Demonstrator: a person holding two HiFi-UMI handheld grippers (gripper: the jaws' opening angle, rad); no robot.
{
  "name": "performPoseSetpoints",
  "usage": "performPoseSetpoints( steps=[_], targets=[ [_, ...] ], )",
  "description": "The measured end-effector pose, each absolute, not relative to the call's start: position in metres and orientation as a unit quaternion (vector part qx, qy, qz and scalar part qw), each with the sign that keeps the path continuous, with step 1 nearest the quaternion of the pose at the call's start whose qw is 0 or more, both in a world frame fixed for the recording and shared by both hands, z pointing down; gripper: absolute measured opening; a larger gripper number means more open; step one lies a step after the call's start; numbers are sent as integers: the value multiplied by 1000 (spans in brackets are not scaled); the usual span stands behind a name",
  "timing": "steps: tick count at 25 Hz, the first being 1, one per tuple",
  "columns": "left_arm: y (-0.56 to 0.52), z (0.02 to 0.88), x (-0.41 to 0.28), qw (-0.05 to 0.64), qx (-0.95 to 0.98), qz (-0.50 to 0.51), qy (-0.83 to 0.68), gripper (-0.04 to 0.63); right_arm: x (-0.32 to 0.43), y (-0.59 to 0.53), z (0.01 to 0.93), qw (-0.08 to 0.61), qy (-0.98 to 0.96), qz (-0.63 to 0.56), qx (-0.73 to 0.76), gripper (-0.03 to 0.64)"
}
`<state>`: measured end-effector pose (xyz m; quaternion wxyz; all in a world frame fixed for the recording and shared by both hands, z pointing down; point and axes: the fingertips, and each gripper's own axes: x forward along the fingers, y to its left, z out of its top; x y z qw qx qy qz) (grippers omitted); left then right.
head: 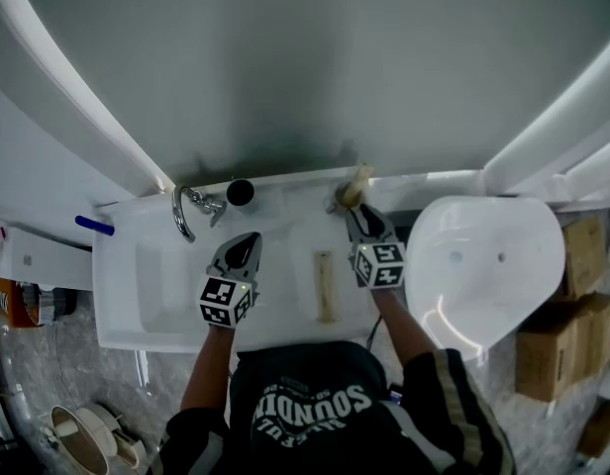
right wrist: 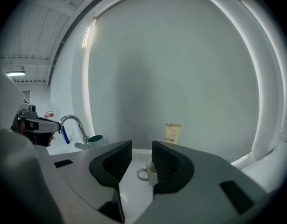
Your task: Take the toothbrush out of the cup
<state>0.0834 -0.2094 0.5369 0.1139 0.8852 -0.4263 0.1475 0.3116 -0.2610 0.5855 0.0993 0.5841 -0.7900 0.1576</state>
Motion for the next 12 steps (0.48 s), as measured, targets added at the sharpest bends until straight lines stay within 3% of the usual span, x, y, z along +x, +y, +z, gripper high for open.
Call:
performPoseSetpoints(
  steps=[8,12],
  targets=[
    [-200,540,65,126,873,149,-448,-2,347,-315,618,129,-738,210,629,185],
    [-195,543,50,132,865,152,-460,-2,355,-342,630,153,-722,221,637,186]
  ],
)
